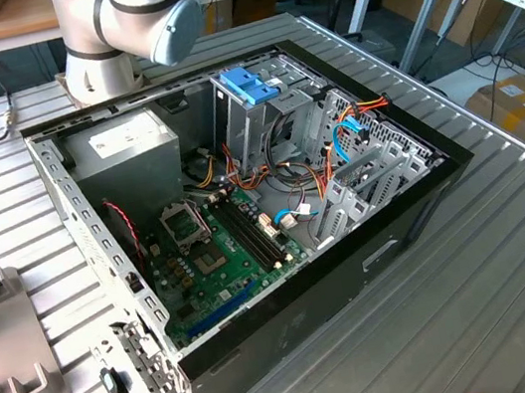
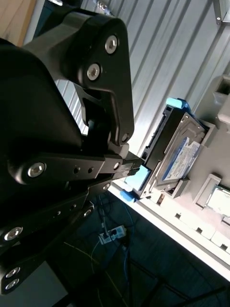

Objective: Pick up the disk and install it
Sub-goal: 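Reach for the disk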

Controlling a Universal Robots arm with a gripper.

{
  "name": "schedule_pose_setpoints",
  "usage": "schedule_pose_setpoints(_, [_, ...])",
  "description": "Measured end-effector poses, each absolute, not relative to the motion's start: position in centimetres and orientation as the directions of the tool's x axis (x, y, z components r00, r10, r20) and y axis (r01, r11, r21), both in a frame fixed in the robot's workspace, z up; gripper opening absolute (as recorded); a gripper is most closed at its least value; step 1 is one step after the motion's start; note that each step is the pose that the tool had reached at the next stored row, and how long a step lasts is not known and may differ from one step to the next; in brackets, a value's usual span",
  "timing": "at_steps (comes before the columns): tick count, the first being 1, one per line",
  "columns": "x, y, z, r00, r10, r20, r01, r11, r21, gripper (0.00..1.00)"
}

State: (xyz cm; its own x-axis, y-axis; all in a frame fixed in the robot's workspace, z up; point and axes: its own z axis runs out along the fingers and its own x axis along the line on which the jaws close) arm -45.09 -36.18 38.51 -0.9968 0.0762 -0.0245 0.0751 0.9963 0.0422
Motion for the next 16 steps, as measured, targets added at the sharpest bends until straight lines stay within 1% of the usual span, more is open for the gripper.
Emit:
schedule_pose_setpoints(9, [-45.31,-36.18,38.44,-0.997,0.076,-0.023,0.075,0.996,0.041,0.11])
schedule_pose_setpoints(12, [-45.31,-36.17,38.42,-0.997,0.076,-0.012,0.076,0.996,0.039,0.11])
schedule_pose_setpoints(16, [-45.31,-36.17,38.37,-0.997,0.076,0.013,0.077,0.996,0.036,0.11])
